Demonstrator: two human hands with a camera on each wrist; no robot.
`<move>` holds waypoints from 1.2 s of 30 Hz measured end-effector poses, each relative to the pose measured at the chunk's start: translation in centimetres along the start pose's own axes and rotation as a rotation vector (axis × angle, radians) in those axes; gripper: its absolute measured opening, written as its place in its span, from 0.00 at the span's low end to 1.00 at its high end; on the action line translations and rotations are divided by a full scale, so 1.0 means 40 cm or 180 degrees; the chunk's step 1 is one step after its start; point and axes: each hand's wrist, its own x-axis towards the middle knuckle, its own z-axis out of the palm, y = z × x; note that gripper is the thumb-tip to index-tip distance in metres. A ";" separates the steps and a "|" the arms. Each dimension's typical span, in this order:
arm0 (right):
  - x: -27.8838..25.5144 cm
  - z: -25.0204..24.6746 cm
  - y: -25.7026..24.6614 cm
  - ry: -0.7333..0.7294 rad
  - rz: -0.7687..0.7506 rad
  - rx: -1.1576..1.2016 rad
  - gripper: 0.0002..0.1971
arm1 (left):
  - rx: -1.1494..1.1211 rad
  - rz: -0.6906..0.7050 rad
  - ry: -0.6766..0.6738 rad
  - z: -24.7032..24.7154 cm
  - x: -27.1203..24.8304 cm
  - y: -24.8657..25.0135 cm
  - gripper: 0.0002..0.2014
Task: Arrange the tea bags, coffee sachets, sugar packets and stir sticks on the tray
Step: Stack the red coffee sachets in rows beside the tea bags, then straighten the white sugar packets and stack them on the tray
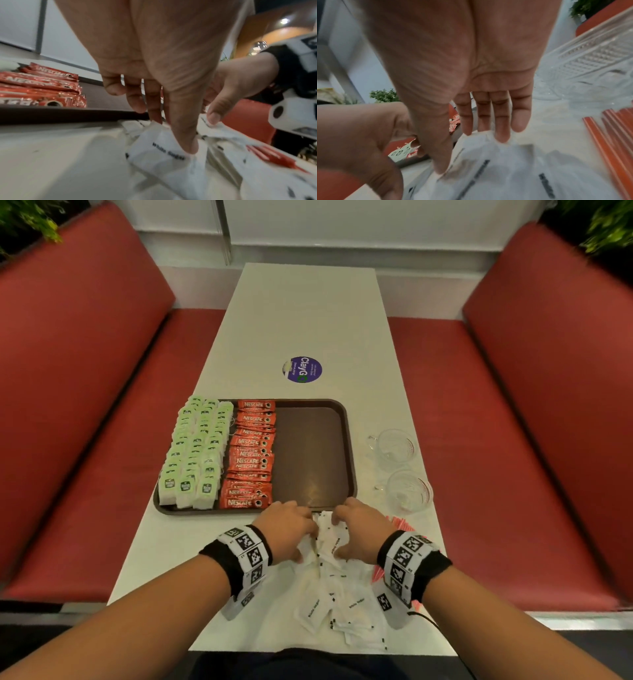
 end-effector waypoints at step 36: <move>0.008 -0.117 -0.083 0.1066 -0.1007 0.1334 0.04 | -0.1555 -0.0458 0.1990 -0.174 -0.091 -0.036 0.07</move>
